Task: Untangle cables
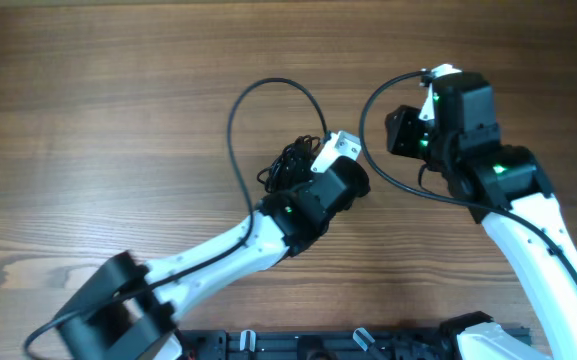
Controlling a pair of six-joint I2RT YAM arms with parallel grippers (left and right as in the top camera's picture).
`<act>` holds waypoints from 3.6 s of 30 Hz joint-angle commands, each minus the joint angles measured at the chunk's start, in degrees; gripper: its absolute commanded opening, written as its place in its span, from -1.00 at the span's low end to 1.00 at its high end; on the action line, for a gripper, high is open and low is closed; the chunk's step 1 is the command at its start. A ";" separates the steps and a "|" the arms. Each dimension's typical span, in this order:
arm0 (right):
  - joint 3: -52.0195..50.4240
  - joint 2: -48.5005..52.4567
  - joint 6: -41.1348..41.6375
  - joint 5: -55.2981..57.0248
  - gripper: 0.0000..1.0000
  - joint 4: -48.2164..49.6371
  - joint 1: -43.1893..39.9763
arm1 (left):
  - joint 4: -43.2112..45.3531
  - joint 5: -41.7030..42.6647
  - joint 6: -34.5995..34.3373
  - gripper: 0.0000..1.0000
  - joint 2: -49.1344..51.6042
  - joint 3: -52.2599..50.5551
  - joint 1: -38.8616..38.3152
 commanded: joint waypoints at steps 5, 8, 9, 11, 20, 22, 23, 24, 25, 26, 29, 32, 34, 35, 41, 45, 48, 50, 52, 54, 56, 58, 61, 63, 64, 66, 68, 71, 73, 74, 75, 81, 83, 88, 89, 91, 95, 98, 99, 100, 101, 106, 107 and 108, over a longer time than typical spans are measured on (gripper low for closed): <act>1.11 -3.85 -1.07 -3.45 -0.19 -0.09 -2.75 | -2.03 25.38 -9.07 0.68 -13.22 0.79 3.06; 1.11 -3.82 -2.67 -6.49 -0.19 -0.31 -2.75 | -5.73 25.40 -11.56 0.70 -16.31 0.81 7.93; 1.11 -3.82 -2.82 -6.82 -0.19 -0.39 -2.75 | -7.17 25.42 -11.56 0.72 -17.22 0.81 11.26; 1.11 -3.82 -3.04 -7.13 -0.18 -0.74 -2.73 | -9.11 26.80 -11.50 0.72 -17.42 0.81 16.63; 1.11 -3.82 -3.96 -7.15 -0.18 -3.21 -2.69 | -13.44 61.59 4.20 0.58 -5.66 0.81 41.05; 1.11 -3.82 -3.93 -7.17 -0.17 -3.41 -2.69 | -13.11 67.32 7.45 0.50 -2.80 0.81 42.58; 1.11 -3.82 -3.93 -7.17 -0.17 -3.54 -2.69 | -13.03 68.83 8.39 0.49 -1.88 0.81 42.69; 1.11 -3.82 -3.93 -7.17 -0.17 -3.61 -2.69 | -13.00 69.13 8.74 0.49 -1.20 0.81 42.60; 1.11 -3.82 -3.91 -7.32 -0.17 -3.72 -2.69 | -13.14 69.11 9.40 0.49 -0.31 0.81 42.16; 1.11 -3.82 -3.91 -7.58 -0.17 -3.69 -2.69 | -13.20 69.11 9.40 0.49 0.00 0.81 41.90; 1.11 -3.76 -3.91 -8.50 -0.17 -3.72 -2.69 | -13.38 69.09 9.42 0.48 0.24 0.81 41.24; 1.11 -3.45 -3.91 -8.66 -0.17 -3.78 -2.69 | -13.44 69.09 9.40 0.44 0.24 0.79 41.22; 1.11 -3.10 -3.93 -9.03 -0.17 -3.80 -2.69 | -13.90 69.09 9.38 0.43 0.31 0.79 41.20; 1.09 -2.95 -3.93 -9.16 -0.17 -3.80 -2.69 | -14.34 69.05 9.38 0.43 0.31 0.79 41.20; 1.09 -2.29 -3.93 -9.77 -0.17 -3.82 -2.69 | -15.13 66.49 9.40 0.41 0.31 0.79 40.26; 1.09 -2.25 -3.93 -10.16 -0.16 -3.80 -2.69 | -15.15 62.42 9.35 0.40 0.35 0.79 38.16; 1.09 -2.25 -3.93 -10.19 -0.17 -3.80 -2.69 | -15.13 58.03 9.35 0.38 0.70 0.79 36.61; 1.09 -2.25 -3.91 -10.19 -0.16 -3.80 -2.69 | -15.13 56.41 9.35 0.35 0.96 0.79 36.26; 1.09 -2.25 -3.93 -10.19 -0.17 -3.80 -2.69 | -15.08 55.93 9.35 0.32 1.29 0.79 36.26; 1.09 -2.25 -3.89 -10.16 -0.17 -3.80 -2.69 | -15.06 55.71 9.35 0.23 1.64 0.79 36.28; 1.09 -2.25 -3.89 -10.19 -0.17 -3.80 -2.69 | -15.13 55.71 9.35 0.11 2.21 0.79 36.28; 1.09 -2.25 -3.91 -10.16 -0.17 -3.80 -2.69 | -15.15 55.76 9.33 0.01 2.91 0.79 36.26; 1.09 -2.25 -3.91 -10.16 -0.16 -3.80 -2.69 | -15.30 56.46 9.33 -0.10 4.31 0.79 36.04; 1.09 -2.25 -3.91 -10.16 -0.16 -3.80 -2.69 | -15.56 56.46 9.33 -0.18 4.66 0.79 35.82; 1.09 -2.25 -3.91 -10.16 -0.15 -3.80 -2.69 | -15.78 56.46 9.33 -0.24 4.70 0.79 35.71; 1.09 -2.25 -3.89 -10.16 -0.15 -3.76 -2.69 | -15.78 56.46 9.33 -0.31 4.70 0.79 35.58; 1.09 -2.25 -3.87 -10.16 -0.16 -3.74 -2.69 | -15.76 56.43 9.35 -0.38 4.70 0.79 35.28; 1.09 -2.25 -3.89 -10.16 -0.15 -3.76 -2.69 | -15.74 56.43 9.35 -0.62 4.70 0.79 34.82; 1.09 -2.25 -3.89 -10.16 -0.16 -3.78 -2.69 | -15.72 56.41 9.35 -0.81 4.70 0.79 34.64; 1.09 -2.25 -3.91 -10.19 -0.16 -3.82 -2.69 | -15.72 56.39 9.38 -0.88 4.70 0.79 34.53; 1.09 -2.25 -3.89 -10.19 -0.16 -3.82 -2.69 | -15.67 56.39 9.35 -0.92 4.70 0.79 34.51; 1.09 -2.25 -3.98 -11.67 -0.15 -3.78 -2.69 | -13.99 56.39 9.33 -0.92 4.70 0.79 34.51; 1.09 -2.25 -3.98 -13.22 -0.16 -3.39 -2.45 | -13.33 56.43 8.68 -0.92 4.66 0.81 34.51; 1.09 -2.14 -3.45 -16.59 -0.15 0.07 0.81 | -12.72 59.71 2.16 -0.92 0.83 3.19 34.67; 1.09 -2.12 -2.69 -16.55 -0.16 0.68 1.73 | -12.74 59.67 -0.20 -0.92 -0.11 3.74 34.67; 1.09 -1.57 -1.60 -16.57 -0.15 1.73 3.45 | -12.72 59.71 -3.50 -0.92 -1.81 4.15 34.58; 1.09 2.05 1.77 -16.06 -0.15 2.67 7.69 | -12.63 59.80 -12.11 -0.92 -5.46 4.17 34.47; 1.09 5.92 3.02 -16.15 -0.14 4.26 9.75 | -12.04 59.89 -18.27 -0.92 -6.80 4.17 34.45; 1.09 6.84 3.21 -16.37 -0.09 5.11 10.23 | -12.09 59.87 -19.43 -0.92 -6.82 4.17 34.45; 1.09 7.82 3.02 -17.33 -0.04 6.69 10.80 | -12.11 59.89 -20.17 -0.92 -6.82 4.17 34.45; 1.09 8.41 2.99 -18.10 0.17 8.00 11.15 | -12.28 59.87 -20.76 -0.92 -6.80 4.17 34.45; 1.09 11.63 2.84 -18.67 0.50 14.47 12.48 | -12.26 61.42 -20.76 -0.92 -6.80 4.17 34.45; 1.09 12.59 2.89 -18.69 0.50 15.06 12.66 | -12.28 62.18 -20.76 -0.92 -6.80 4.17 34.45; 1.09 13.27 3.04 -18.69 0.49 15.37 12.70 | -12.26 62.93 -20.79 -0.92 -6.80 4.17 34.45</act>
